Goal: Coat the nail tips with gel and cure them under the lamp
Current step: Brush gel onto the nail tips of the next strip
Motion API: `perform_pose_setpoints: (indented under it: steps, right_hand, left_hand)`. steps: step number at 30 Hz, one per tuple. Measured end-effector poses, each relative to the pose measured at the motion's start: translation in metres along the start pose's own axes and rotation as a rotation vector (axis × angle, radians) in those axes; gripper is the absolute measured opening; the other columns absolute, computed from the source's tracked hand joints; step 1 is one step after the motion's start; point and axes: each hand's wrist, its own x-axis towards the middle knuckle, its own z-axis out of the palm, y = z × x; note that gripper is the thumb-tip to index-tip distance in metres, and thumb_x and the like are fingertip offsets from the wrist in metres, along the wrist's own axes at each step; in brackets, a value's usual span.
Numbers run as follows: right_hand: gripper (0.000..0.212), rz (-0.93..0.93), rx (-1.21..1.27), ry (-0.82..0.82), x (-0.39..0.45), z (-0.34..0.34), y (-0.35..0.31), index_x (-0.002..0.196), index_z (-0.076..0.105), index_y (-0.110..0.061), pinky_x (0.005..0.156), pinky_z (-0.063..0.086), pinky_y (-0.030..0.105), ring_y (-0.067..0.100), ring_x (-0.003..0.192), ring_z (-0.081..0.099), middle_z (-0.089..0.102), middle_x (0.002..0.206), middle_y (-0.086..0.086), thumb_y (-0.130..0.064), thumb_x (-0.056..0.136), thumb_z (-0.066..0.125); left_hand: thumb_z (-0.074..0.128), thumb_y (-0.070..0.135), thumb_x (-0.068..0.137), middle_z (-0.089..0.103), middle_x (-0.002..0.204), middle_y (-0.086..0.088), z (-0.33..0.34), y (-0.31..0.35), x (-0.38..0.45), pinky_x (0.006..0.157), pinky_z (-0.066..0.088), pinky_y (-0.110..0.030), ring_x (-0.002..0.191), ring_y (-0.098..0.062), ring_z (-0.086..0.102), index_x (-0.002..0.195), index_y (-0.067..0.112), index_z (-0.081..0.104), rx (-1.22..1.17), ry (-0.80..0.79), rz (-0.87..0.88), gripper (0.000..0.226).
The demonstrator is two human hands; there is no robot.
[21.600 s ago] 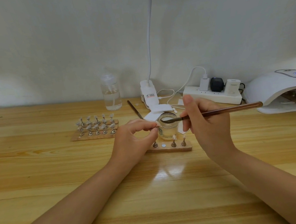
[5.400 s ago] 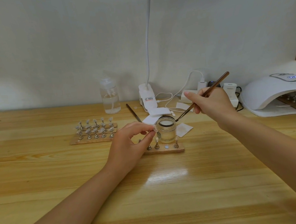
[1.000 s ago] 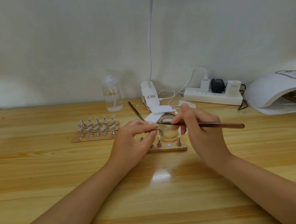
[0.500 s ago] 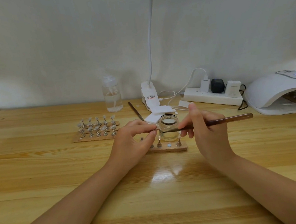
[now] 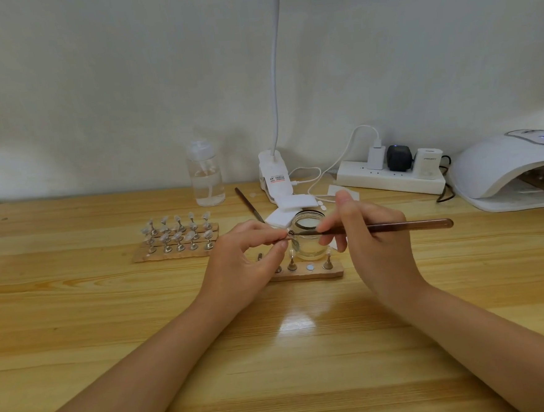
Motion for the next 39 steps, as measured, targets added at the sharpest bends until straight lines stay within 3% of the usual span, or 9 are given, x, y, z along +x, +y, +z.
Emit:
perform_pose_setpoints:
  steps: [8, 15, 24, 28, 33, 39]
  right_hand:
    - [0.047, 0.04, 0.044, -0.008, -0.0012, -0.0024, 0.0016, 0.054, 0.065, -0.009, 0.047, 0.039, 0.011, 0.003, 0.04, 0.05, 0.057, 0.044, 0.007, -0.039, 0.083, 0.042]
    - [0.042, 0.058, 0.073, 0.091, 0.001, -0.0049, 0.002, 0.059, 0.066, -0.014, 0.049, 0.041, 0.017, 0.008, 0.043, 0.047, 0.061, 0.053, 0.01, -0.041, 0.082, 0.044]
    - [0.033, -0.131, -0.012, 0.044, -0.0036, -0.002, 0.0033, 0.066, 0.065, -0.019, 0.057, 0.042, 0.012, 0.001, 0.053, 0.057, 0.063, 0.058, -0.005, -0.033, 0.09, 0.046]
    - [0.037, -0.2, -0.077, 0.004, -0.0063, 0.0003, 0.0033, 0.068, 0.064, -0.017, 0.05, 0.042, 0.011, 0.0, 0.05, 0.055, 0.062, 0.06, -0.006, -0.032, 0.09, 0.038]
    - [0.035, -0.214, -0.106, -0.023, -0.0058, 0.0005, 0.0055, 0.07, 0.064, -0.017, 0.054, 0.04, 0.007, -0.004, 0.056, 0.056, 0.06, 0.062, -0.012, -0.029, 0.09, 0.039]
    - [0.032, -0.158, -0.052, -0.037, -0.0079, 0.0009, 0.0036, 0.065, 0.064, -0.021, 0.055, 0.04, 0.008, -0.003, 0.053, 0.056, 0.061, 0.058, -0.006, -0.029, 0.091, 0.047]
  left_hand:
    - [0.068, -0.001, 0.077, 0.063, 0.08, 0.011, -0.0007, 0.0013, -0.0003, 0.076, 0.041, -0.007, 0.08, -0.006, 0.057, 0.085, 0.02, 0.069, -0.017, 0.018, 0.004, 0.023]
    - [0.07, 0.0, 0.075, 0.064, 0.086, 0.0, -0.0016, 0.0029, -0.0002, 0.079, 0.042, -0.01, 0.084, -0.005, 0.058, 0.085, 0.017, 0.071, -0.04, 0.052, 0.062, 0.02]
    - [0.073, 0.005, 0.073, 0.067, 0.082, 0.01, -0.0011, 0.0014, 0.0001, 0.078, 0.041, -0.007, 0.083, -0.001, 0.061, 0.079, 0.022, 0.07, -0.064, 0.075, 0.028, 0.018]
    - [0.074, 0.007, 0.072, 0.067, 0.08, 0.011, -0.0012, 0.0003, 0.0004, 0.079, 0.043, -0.009, 0.081, -0.002, 0.061, 0.078, 0.024, 0.07, -0.043, 0.066, 0.015, 0.019]
    - [0.074, 0.007, 0.072, 0.068, 0.081, 0.01, -0.0012, -0.001, 0.0005, 0.08, 0.043, -0.01, 0.082, -0.002, 0.061, 0.08, 0.023, 0.071, -0.042, 0.059, 0.01, 0.018]
    - [0.074, 0.007, 0.071, 0.065, 0.077, 0.013, -0.0007, -0.0011, 0.0009, 0.078, 0.041, -0.007, 0.081, 0.0, 0.06, 0.075, 0.032, 0.067, -0.045, 0.069, 0.006, 0.027]
